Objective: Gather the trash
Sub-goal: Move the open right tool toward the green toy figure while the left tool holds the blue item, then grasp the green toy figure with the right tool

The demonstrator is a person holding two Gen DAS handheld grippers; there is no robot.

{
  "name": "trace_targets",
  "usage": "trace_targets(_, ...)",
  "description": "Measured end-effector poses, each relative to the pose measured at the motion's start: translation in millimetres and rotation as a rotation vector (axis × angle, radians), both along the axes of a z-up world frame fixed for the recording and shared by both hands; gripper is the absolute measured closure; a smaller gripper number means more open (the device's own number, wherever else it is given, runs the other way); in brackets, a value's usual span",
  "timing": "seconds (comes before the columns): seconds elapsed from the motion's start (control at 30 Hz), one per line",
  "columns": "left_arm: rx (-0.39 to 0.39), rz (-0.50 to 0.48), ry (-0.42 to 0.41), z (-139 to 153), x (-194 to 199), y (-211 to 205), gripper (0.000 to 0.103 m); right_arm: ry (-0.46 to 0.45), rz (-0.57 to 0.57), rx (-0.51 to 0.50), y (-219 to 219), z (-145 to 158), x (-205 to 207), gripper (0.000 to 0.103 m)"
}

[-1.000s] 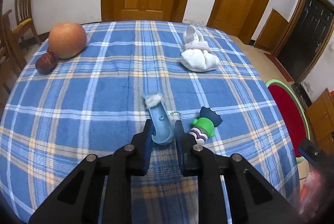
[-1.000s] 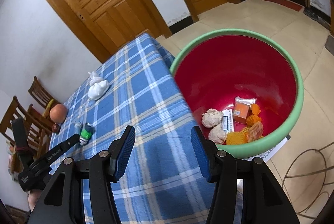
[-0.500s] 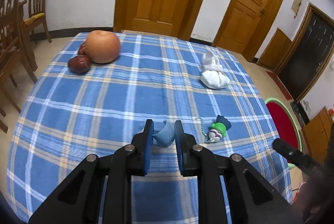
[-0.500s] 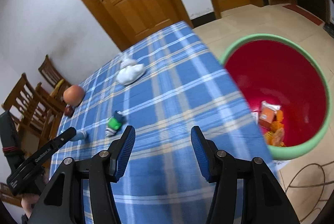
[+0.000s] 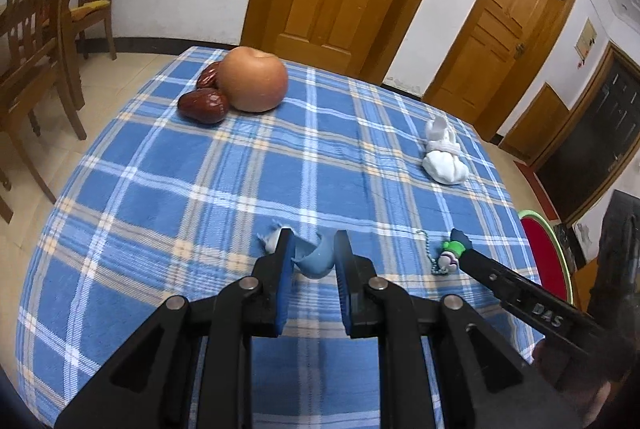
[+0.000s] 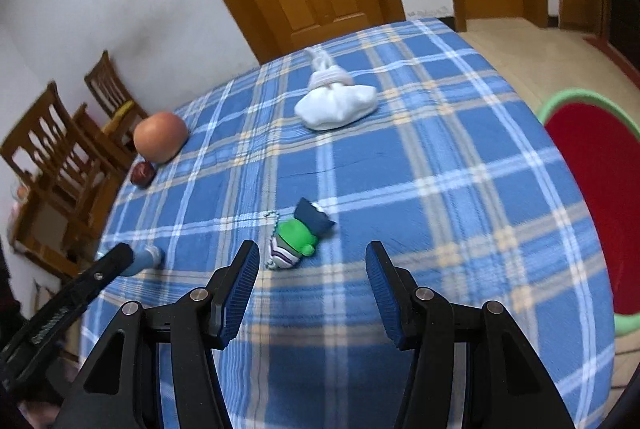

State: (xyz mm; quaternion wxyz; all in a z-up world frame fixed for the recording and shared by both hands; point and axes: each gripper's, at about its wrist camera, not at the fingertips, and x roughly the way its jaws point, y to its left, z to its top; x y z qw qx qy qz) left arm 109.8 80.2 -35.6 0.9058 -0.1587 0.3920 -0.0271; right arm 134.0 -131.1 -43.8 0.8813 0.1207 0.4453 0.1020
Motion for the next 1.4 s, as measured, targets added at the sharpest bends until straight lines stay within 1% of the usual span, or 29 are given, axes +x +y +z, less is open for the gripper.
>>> trace_targets(0.23,-0.017,0.013,0.006,-4,-2,8,0.084,-0.019,0.012,-0.106,23,-6,10,0.046)
trace_targets(0.43,-0.011,0.007,0.010,-4,-3,5,0.084,-0.018,0.036,-0.143,36,-11,15,0.047)
trace_targets(0.47,-0.009,0.004,0.009,-4,-4,4,0.084,-0.022,0.038,-0.147,38,-11,15,0.054)
trace_targets(0.5,-0.008,0.002,0.009,-3,-4,3,0.084,-0.022,0.040,-0.147,38,-12,15,0.059)
trace_targets(0.57,-0.006,-0.004,0.007,-2,-4,0,0.085,-0.026,0.046,-0.151,37,-12,15,0.073)
trace_targets(0.7,0.004,-0.019,0.007,-1,-6,-5,0.085,-0.034,0.055,-0.143,37,-13,15,0.074)
trace_targets(0.83,0.013,-0.035,0.006,1,-7,-12,0.085,-0.040,0.042,-0.127,29,-12,9,0.074)
trace_targets(1.0,0.017,-0.055,-0.009,9,-12,-21,0.085,-0.047,0.014,-0.090,9,-8,-4,0.074)
trace_targets(1.2,0.021,-0.089,-0.031,20,-19,-35,0.085,-0.072,-0.028,-0.036,-21,4,-26,0.074)
trace_targets(1.4,0.022,-0.126,-0.041,28,-22,-51,0.085,-0.073,-0.056,0.017,-49,14,-44,0.074)
